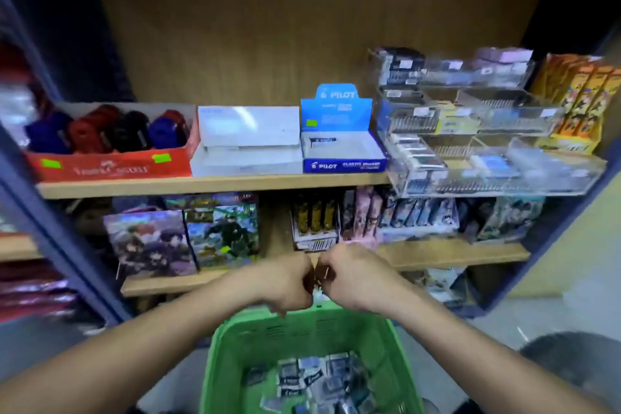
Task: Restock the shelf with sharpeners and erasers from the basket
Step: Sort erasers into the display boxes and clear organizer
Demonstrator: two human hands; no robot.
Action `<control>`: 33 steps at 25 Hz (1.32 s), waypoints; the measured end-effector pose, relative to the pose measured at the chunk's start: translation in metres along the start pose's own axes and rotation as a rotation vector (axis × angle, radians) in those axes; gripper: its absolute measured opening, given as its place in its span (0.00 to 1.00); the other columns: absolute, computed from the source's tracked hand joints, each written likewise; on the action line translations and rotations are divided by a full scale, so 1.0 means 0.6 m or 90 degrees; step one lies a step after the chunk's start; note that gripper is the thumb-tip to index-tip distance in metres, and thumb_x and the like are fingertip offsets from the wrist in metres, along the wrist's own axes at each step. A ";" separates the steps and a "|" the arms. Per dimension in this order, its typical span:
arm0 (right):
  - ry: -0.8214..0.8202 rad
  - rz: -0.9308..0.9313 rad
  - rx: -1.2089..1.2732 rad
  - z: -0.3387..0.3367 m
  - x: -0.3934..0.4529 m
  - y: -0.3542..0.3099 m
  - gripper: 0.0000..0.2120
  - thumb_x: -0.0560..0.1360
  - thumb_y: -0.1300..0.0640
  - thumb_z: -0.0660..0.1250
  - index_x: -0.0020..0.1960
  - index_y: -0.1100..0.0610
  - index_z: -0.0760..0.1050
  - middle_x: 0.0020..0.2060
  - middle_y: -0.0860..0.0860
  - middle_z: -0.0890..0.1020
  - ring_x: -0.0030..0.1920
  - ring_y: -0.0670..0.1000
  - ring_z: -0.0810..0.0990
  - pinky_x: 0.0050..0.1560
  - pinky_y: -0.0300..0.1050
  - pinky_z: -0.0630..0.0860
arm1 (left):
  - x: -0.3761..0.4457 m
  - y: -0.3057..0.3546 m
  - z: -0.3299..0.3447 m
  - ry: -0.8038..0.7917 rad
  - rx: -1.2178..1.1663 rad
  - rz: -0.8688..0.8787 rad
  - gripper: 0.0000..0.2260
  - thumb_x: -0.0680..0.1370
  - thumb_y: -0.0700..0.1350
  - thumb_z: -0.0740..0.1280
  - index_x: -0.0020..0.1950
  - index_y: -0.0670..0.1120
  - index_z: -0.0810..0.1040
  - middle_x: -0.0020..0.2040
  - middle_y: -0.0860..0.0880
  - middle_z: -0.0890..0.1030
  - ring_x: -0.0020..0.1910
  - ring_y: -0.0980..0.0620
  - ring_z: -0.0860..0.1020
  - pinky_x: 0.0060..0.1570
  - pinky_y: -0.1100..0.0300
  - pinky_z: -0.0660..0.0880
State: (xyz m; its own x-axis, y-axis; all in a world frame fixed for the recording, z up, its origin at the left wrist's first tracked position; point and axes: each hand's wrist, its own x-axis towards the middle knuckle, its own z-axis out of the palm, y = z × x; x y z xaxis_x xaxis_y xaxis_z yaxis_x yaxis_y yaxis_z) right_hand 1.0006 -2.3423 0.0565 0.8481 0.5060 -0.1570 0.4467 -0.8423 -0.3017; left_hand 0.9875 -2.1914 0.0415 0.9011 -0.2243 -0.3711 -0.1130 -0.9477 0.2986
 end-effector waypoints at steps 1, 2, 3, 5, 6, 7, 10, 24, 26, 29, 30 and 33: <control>-0.087 0.007 -0.024 0.049 0.018 0.002 0.07 0.71 0.60 0.64 0.47 0.56 0.78 0.44 0.57 0.82 0.47 0.58 0.82 0.40 0.46 0.77 | 0.016 -0.025 0.049 -0.069 -0.025 -0.021 0.06 0.73 0.40 0.63 0.42 0.42 0.79 0.35 0.43 0.81 0.31 0.48 0.78 0.26 0.63 0.73; -0.160 0.007 -0.038 0.099 0.035 0.009 0.07 0.72 0.62 0.65 0.49 0.58 0.78 0.44 0.58 0.82 0.47 0.57 0.82 0.38 0.44 0.74 | 0.030 -0.046 0.096 -0.132 -0.049 -0.040 0.06 0.73 0.38 0.63 0.41 0.40 0.79 0.35 0.42 0.81 0.30 0.47 0.78 0.23 0.64 0.72; -0.221 0.012 -0.048 0.149 0.051 0.020 0.07 0.72 0.63 0.65 0.50 0.60 0.78 0.45 0.58 0.81 0.47 0.57 0.82 0.37 0.42 0.72 | 0.047 -0.065 0.142 -0.178 -0.067 -0.053 0.06 0.73 0.37 0.62 0.37 0.41 0.76 0.33 0.43 0.79 0.29 0.48 0.77 0.21 0.64 0.70; -0.313 0.048 -0.056 0.246 0.078 0.052 0.08 0.74 0.64 0.66 0.52 0.61 0.78 0.47 0.57 0.82 0.47 0.56 0.82 0.37 0.40 0.72 | 0.077 -0.094 0.225 -0.217 -0.089 -0.077 0.11 0.74 0.35 0.64 0.33 0.45 0.71 0.29 0.47 0.74 0.26 0.51 0.74 0.21 0.63 0.68; -0.352 0.066 -0.052 0.288 0.089 0.067 0.08 0.74 0.64 0.67 0.53 0.62 0.78 0.48 0.56 0.83 0.47 0.55 0.83 0.37 0.40 0.73 | 0.088 -0.104 0.258 -0.229 -0.098 -0.093 0.12 0.74 0.36 0.65 0.33 0.45 0.70 0.29 0.48 0.73 0.25 0.51 0.73 0.22 0.62 0.69; -0.383 0.082 -0.047 0.326 0.097 0.082 0.10 0.74 0.64 0.67 0.55 0.63 0.79 0.51 0.57 0.84 0.48 0.55 0.83 0.39 0.41 0.75 | 0.098 -0.111 0.285 -0.238 -0.102 -0.111 0.11 0.75 0.37 0.67 0.34 0.43 0.71 0.30 0.47 0.74 0.26 0.50 0.73 0.24 0.61 0.70; -0.395 0.105 -0.062 0.416 0.104 0.122 0.14 0.76 0.61 0.68 0.60 0.63 0.77 0.57 0.59 0.82 0.55 0.58 0.81 0.51 0.46 0.77 | 0.115 -0.130 0.351 -0.232 -0.099 -0.139 0.06 0.77 0.40 0.67 0.47 0.37 0.79 0.43 0.41 0.80 0.41 0.45 0.78 0.36 0.57 0.72; -0.341 0.293 -0.068 0.601 0.052 0.198 0.39 0.74 0.42 0.68 0.77 0.50 0.53 0.73 0.62 0.57 0.72 0.65 0.60 0.65 0.59 0.70 | 0.140 -0.193 0.592 -0.262 -0.429 -0.437 0.50 0.71 0.40 0.78 0.81 0.46 0.46 0.79 0.38 0.47 0.74 0.38 0.65 0.65 0.57 0.70; -0.342 0.292 -0.019 0.601 0.052 0.201 0.39 0.73 0.42 0.70 0.77 0.49 0.54 0.73 0.63 0.59 0.72 0.65 0.63 0.68 0.58 0.68 | 0.139 -0.182 0.601 -0.245 -0.476 -0.471 0.47 0.71 0.39 0.77 0.80 0.43 0.48 0.78 0.38 0.50 0.73 0.39 0.66 0.63 0.58 0.71; -0.318 0.273 -0.044 0.608 0.039 0.198 0.42 0.71 0.40 0.71 0.77 0.48 0.54 0.72 0.61 0.61 0.73 0.64 0.60 0.69 0.61 0.64 | 0.137 -0.177 0.610 -0.203 -0.501 -0.512 0.40 0.69 0.42 0.78 0.75 0.42 0.59 0.72 0.40 0.60 0.67 0.41 0.70 0.62 0.56 0.74; -0.311 0.274 -0.048 0.610 0.035 0.195 0.42 0.71 0.40 0.72 0.77 0.48 0.54 0.72 0.61 0.60 0.73 0.64 0.59 0.68 0.61 0.65 | 0.138 -0.173 0.608 -0.185 -0.489 -0.526 0.39 0.69 0.44 0.79 0.74 0.42 0.61 0.71 0.41 0.61 0.66 0.41 0.71 0.62 0.55 0.75; -0.306 0.289 -0.044 0.615 0.036 0.189 0.43 0.70 0.41 0.73 0.76 0.51 0.54 0.69 0.64 0.62 0.70 0.65 0.63 0.64 0.58 0.70 | 0.151 -0.160 0.606 -0.140 -0.545 -0.560 0.45 0.70 0.44 0.79 0.77 0.39 0.53 0.73 0.39 0.64 0.69 0.41 0.70 0.64 0.55 0.73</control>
State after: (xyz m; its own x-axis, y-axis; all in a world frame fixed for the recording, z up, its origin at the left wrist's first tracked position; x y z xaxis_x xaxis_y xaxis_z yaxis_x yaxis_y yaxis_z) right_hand 0.9645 -2.3581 -0.3282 0.7418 0.1106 -0.6615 0.1050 -0.9933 -0.0483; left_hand 0.9276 -2.2032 -0.3406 0.4338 0.2989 -0.8500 0.8759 -0.3611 0.3200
